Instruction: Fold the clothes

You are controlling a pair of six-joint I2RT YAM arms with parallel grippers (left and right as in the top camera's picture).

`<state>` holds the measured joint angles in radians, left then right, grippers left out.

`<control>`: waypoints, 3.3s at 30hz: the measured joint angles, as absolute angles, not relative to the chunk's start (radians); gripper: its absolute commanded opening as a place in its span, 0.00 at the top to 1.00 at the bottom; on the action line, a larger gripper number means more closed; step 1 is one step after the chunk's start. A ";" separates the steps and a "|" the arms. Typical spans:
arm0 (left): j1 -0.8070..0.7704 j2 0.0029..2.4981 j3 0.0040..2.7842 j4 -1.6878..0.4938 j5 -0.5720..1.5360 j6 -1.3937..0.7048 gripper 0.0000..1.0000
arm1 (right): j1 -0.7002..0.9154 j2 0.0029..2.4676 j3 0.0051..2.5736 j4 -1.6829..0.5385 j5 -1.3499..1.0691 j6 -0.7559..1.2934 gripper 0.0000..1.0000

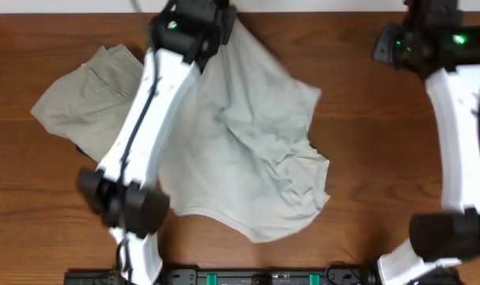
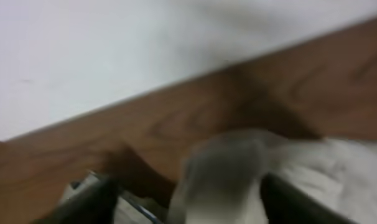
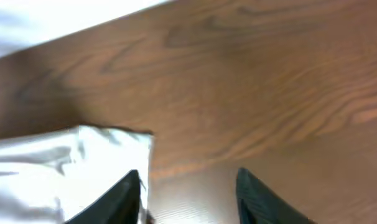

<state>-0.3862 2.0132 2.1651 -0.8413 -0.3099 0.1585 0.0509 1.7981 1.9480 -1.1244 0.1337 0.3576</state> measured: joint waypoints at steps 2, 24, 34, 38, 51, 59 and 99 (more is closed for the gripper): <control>-0.383 2.035 2.162 -0.858 -0.314 0.162 0.02 | 0.038 1.831 1.946 -1.147 0.126 0.358 0.50; -0.388 1.545 2.168 -1.188 -0.347 0.054 0.02 | 0.262 1.843 1.474 -1.084 -0.249 0.166 0.48; -0.388 1.517 2.168 -1.261 -0.347 0.006 0.02 | 0.406 1.843 1.230 -0.774 -0.351 0.262 0.55; -0.388 1.517 2.168 -1.264 -0.347 -0.001 0.02 | 0.410 1.843 1.175 -0.736 -0.352 0.306 0.54; -0.388 1.517 2.168 -1.283 -0.347 -0.004 0.02 | 0.410 1.843 1.105 -0.581 -0.343 0.401 0.55; -0.388 1.517 2.168 -1.283 -0.347 -0.004 0.02 | 0.410 1.843 1.089 -0.550 -0.303 0.428 0.71; -0.388 1.517 2.168 -1.283 -0.347 -0.004 0.02 | 0.361 1.689 1.103 -0.350 -0.133 0.507 0.99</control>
<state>-0.3878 1.5173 2.1681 -1.2835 -0.3466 -0.0036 0.3614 1.6894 1.1030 -0.3500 -0.1329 0.5072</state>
